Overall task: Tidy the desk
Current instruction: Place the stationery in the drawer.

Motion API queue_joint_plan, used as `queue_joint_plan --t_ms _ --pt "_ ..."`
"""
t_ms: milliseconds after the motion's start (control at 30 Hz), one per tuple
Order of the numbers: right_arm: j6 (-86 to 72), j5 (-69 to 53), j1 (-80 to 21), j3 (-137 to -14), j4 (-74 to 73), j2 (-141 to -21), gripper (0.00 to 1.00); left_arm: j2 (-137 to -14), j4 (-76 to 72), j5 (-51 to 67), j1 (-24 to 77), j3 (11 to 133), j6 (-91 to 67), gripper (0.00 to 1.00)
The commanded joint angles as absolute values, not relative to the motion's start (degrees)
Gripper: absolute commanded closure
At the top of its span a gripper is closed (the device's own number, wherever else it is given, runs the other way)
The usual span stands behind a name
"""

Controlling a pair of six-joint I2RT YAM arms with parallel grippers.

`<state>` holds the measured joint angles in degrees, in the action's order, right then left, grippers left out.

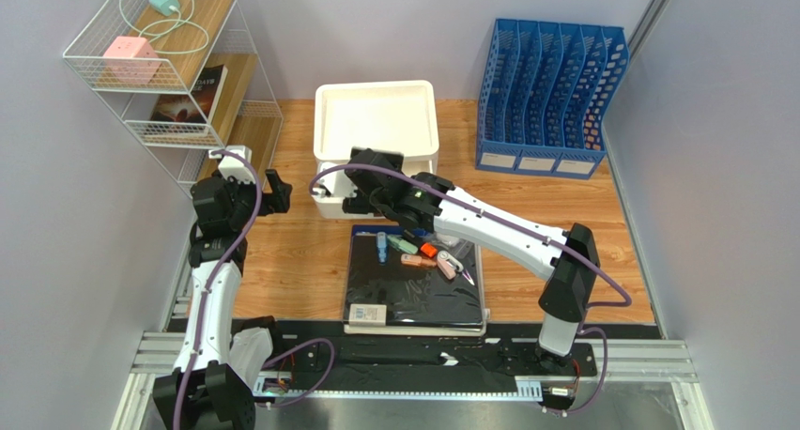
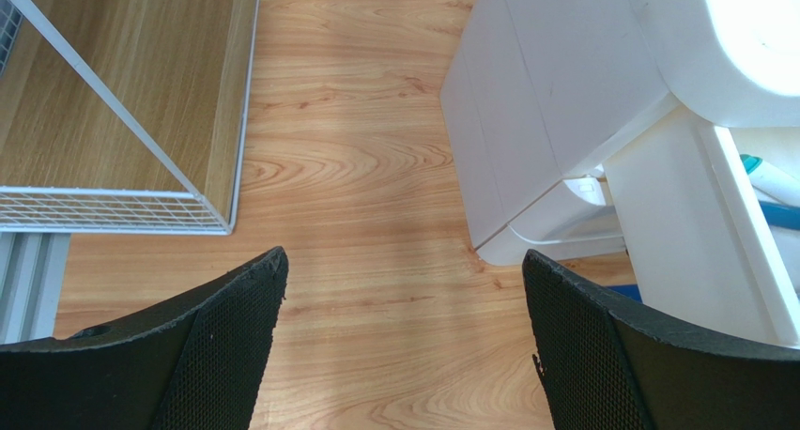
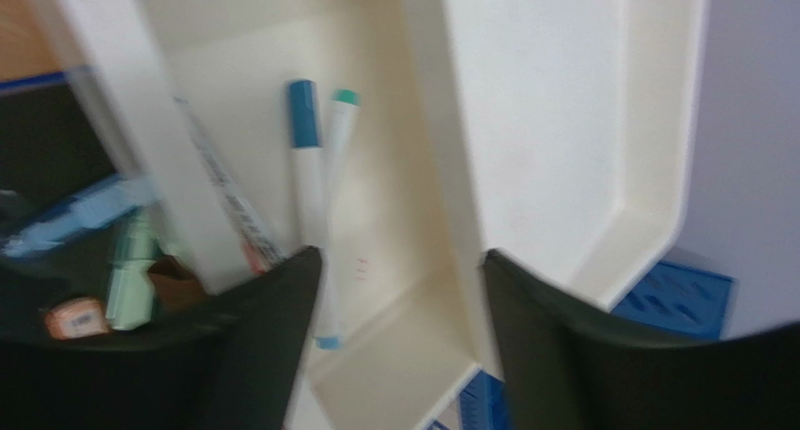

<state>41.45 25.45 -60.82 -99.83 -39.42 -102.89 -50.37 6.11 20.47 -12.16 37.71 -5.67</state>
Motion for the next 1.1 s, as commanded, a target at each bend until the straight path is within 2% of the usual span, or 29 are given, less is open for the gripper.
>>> queue_joint_plan --t_ms 0,200,267,400,567,767,1067 --pt "40.1 27.9 -60.6 -101.4 -33.7 -100.2 0.00 -50.3 3.3 20.8 -12.7 37.5 -4.7 0.01" --pt "35.5 32.7 -64.0 -100.0 -23.6 -92.5 0.00 -50.2 3.3 20.8 -12.7 37.4 -4.7 0.01" --pt "29.6 35.0 -65.1 -99.4 -18.6 -89.1 0.00 -50.2 3.3 20.9 -12.7 37.4 -4.7 0.01" --pt "8.9 31.2 -65.3 -106.7 -33.3 -87.7 0.00 -49.9 3.3 20.7 -12.7 37.4 -4.7 0.01" --pt "-11.0 33.0 -66.6 -93.1 -35.7 -83.6 0.00 -50.0 3.3 21.3 -12.7 37.4 -4.8 0.01" --pt "-22.1 32.1 -66.8 -75.0 -25.7 -78.8 0.00 -49.8 3.5 21.4 -12.7 37.4 -4.9 0.01" --pt "-23.0 33.5 -66.6 -72.9 -16.8 -83.6 0.00 -49.8 3.3 21.3 -12.7 37.3 -4.7 0.01"
